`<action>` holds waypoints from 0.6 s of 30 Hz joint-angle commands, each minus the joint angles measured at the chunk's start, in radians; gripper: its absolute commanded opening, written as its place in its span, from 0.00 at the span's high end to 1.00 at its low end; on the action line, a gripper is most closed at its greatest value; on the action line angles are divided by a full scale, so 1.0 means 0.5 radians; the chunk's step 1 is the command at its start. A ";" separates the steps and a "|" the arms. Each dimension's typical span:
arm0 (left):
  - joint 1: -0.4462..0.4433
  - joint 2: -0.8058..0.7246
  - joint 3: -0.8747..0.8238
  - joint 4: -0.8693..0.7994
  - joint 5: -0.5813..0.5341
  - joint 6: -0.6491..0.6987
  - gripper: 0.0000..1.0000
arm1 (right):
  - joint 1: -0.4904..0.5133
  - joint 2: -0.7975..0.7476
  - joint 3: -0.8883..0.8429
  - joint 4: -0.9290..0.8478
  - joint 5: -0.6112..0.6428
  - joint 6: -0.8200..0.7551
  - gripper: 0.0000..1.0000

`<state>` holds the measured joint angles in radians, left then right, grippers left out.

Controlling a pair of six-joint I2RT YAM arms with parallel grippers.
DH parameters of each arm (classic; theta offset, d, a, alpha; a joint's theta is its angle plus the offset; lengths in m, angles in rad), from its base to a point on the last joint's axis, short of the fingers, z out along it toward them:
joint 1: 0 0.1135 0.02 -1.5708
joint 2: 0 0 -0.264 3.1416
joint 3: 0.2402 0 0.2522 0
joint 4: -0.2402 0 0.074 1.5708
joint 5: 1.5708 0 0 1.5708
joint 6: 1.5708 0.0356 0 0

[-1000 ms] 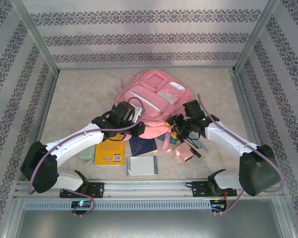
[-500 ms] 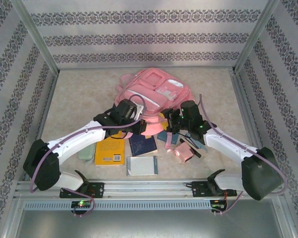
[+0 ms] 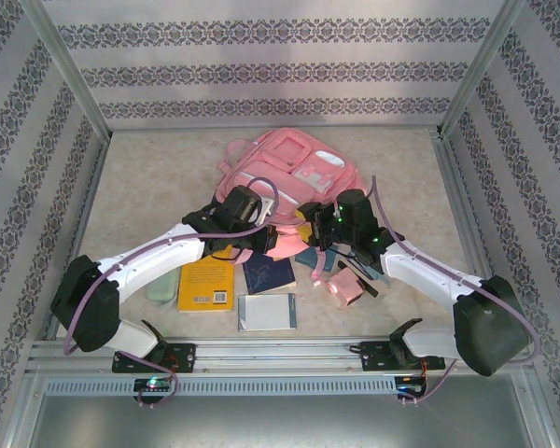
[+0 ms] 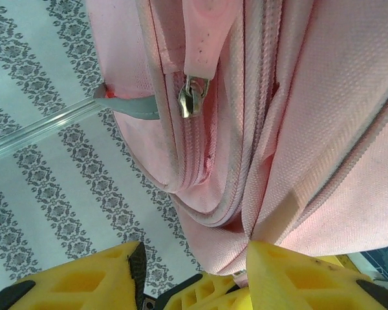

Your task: Pack the student bag

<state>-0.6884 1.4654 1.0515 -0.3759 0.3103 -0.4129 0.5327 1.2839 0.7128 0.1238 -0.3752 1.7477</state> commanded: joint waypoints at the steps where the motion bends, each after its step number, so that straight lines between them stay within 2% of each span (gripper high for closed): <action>1: -0.038 -0.003 0.085 0.052 0.048 0.004 1.00 | 0.036 0.020 0.023 -0.013 -0.014 -0.032 0.53; 8: -0.038 -0.016 0.071 0.050 0.048 0.008 1.00 | 0.036 0.041 0.010 -0.018 -0.023 -0.049 0.54; 18: -0.037 -0.053 0.044 0.043 0.032 0.022 1.00 | -0.004 -0.146 -0.073 -0.186 0.014 -0.099 0.56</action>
<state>-0.6884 1.4712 1.0515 -0.3779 0.3103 -0.4126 0.5388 1.2385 0.7033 0.0685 -0.3790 1.7203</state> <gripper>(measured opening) 0.048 0.445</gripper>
